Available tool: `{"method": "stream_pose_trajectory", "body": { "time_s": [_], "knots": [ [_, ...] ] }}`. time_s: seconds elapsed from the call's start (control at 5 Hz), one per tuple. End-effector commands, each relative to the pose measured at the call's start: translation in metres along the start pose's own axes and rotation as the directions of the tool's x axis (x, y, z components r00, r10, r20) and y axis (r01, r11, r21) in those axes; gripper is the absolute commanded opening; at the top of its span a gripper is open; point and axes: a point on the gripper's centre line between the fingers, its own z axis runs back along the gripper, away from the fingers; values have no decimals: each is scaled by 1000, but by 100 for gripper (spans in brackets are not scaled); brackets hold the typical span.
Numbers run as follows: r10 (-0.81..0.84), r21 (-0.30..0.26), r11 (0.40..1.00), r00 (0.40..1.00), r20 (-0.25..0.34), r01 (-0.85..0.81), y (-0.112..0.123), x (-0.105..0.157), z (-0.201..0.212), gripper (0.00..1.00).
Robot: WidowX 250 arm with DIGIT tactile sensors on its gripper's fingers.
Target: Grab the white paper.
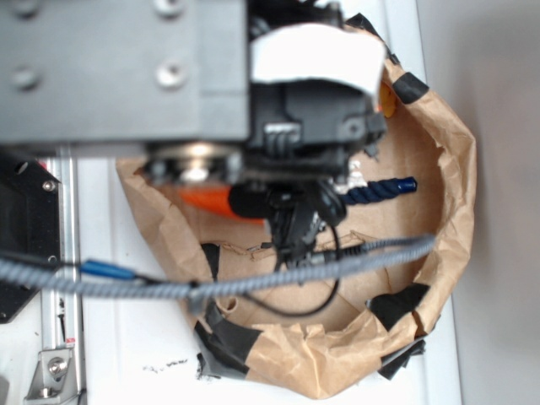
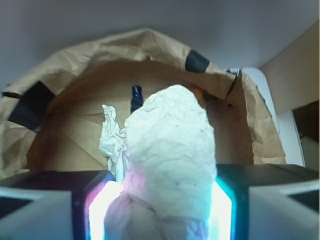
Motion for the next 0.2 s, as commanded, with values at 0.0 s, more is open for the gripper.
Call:
{"method": "stream_pose_trajectory", "body": {
  "time_s": [0.0],
  "knots": [
    [2,8,1000,995,98,-3,-11,9,21,0]
  ]
}}
